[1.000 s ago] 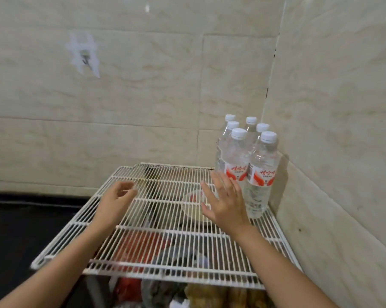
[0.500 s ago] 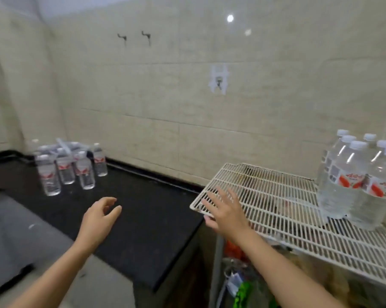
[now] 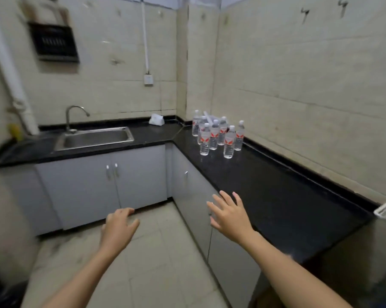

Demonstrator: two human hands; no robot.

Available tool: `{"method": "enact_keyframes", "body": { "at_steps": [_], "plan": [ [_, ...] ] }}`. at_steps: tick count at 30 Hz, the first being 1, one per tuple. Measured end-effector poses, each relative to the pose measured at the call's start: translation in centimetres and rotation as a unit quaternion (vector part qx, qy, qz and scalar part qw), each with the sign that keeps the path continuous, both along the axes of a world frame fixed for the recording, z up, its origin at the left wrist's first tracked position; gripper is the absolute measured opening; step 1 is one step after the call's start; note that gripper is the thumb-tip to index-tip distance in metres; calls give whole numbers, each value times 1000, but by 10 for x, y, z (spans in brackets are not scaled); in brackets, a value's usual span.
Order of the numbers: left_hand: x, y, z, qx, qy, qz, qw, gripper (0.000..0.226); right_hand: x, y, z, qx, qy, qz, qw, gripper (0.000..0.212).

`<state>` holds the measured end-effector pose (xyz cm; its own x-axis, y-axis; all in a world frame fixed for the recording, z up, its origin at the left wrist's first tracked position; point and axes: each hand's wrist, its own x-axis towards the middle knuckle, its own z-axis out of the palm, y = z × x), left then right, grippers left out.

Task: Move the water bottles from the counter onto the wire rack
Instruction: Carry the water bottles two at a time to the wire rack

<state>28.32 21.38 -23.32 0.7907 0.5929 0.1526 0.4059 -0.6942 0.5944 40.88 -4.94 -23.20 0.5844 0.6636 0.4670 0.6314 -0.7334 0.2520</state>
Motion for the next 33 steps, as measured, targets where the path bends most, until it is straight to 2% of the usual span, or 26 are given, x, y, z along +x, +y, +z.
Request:
{"method": "enact_keyframes", "body": {
  "at_steps": [5, 13, 16, 19, 24, 31, 33],
  "plan": [
    [-2, 24, -21, 63, 60, 19, 996, 44, 9, 70, -22, 12, 54, 25, 998, 52],
    [71, 101, -36, 96, 124, 13, 988, 47, 90, 182, -56, 14, 115, 54, 992, 35],
    [101, 141, -38, 108, 163, 25, 980, 65, 130, 233, -71, -9, 154, 63, 986, 43],
    [123, 183, -38, 119, 185, 53, 974, 68, 161, 284, -78, -10, 147, 84, 986, 36],
    [142, 238, -41, 113, 196, 100, 969, 100, 194, 362, -78, 6, 169, 126, 977, 50],
    [199, 309, -67, 69, 183, 118, 974, 93, 250, 443, -92, -41, 169, 163, 971, 54],
    [228, 336, -75, 66, 175, 106, 977, 92, 275, 465, -91, -58, 172, 148, 972, 48]
  ]
}}
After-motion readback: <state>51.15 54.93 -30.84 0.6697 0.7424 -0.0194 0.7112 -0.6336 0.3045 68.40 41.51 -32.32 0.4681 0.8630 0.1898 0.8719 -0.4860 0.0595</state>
